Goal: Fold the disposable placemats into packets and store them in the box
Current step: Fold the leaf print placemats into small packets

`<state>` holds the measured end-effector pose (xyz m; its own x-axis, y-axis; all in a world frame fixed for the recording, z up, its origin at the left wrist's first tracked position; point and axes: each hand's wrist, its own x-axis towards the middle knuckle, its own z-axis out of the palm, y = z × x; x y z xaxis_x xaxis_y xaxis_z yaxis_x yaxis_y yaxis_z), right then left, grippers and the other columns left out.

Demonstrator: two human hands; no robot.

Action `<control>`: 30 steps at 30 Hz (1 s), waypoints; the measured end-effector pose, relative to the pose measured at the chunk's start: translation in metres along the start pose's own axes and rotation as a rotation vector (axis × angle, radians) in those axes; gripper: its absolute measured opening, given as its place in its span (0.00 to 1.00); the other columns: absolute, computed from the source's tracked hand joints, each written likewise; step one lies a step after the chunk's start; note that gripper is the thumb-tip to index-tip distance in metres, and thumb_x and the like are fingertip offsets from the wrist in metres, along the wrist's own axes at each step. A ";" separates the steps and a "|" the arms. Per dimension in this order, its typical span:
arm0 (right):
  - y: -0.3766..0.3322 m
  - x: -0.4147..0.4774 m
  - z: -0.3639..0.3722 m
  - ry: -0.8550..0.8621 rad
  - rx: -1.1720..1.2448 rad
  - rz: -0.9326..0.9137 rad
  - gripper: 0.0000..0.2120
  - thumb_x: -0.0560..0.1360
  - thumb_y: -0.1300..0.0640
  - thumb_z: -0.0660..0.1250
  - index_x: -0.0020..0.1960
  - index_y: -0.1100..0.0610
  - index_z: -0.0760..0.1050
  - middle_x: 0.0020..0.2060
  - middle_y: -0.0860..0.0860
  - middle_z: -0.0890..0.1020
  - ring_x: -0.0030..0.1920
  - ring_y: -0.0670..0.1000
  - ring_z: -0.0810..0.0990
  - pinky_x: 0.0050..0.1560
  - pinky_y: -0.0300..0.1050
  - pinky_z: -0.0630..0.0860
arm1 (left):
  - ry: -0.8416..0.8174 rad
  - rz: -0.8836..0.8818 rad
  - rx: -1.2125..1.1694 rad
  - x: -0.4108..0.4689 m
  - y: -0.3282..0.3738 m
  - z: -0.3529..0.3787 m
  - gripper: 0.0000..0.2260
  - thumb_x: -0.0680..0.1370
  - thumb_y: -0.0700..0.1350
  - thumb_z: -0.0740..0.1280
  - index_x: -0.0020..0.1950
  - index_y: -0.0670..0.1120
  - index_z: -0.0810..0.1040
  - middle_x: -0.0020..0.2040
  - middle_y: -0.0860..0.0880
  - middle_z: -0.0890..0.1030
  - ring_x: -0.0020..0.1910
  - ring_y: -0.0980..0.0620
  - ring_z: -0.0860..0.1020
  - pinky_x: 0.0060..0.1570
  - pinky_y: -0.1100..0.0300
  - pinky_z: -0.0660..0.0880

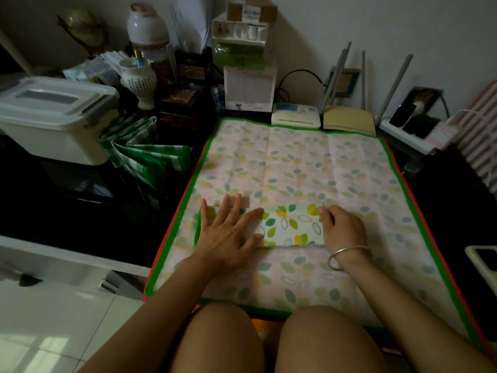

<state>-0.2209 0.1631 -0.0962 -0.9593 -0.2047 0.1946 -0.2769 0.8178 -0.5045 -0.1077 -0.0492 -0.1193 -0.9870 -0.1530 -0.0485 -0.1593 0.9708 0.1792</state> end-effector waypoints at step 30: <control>-0.133 0.002 0.039 -0.743 0.145 -0.310 0.06 0.76 0.52 0.64 0.54 0.49 0.73 0.37 0.46 0.76 0.39 0.50 0.76 0.41 0.42 0.70 | 0.382 -0.401 -1.631 -0.007 -0.021 -0.040 0.29 0.80 0.63 0.54 0.78 0.52 0.59 0.74 0.56 0.66 0.73 0.55 0.65 0.70 0.55 0.63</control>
<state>-0.1884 0.0325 -0.0610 -0.6105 -0.7550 -0.2392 -0.4916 0.5981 -0.6329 -0.0984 -0.0756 -0.0833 -0.7939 -0.5863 -0.1615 0.0067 -0.2739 0.9617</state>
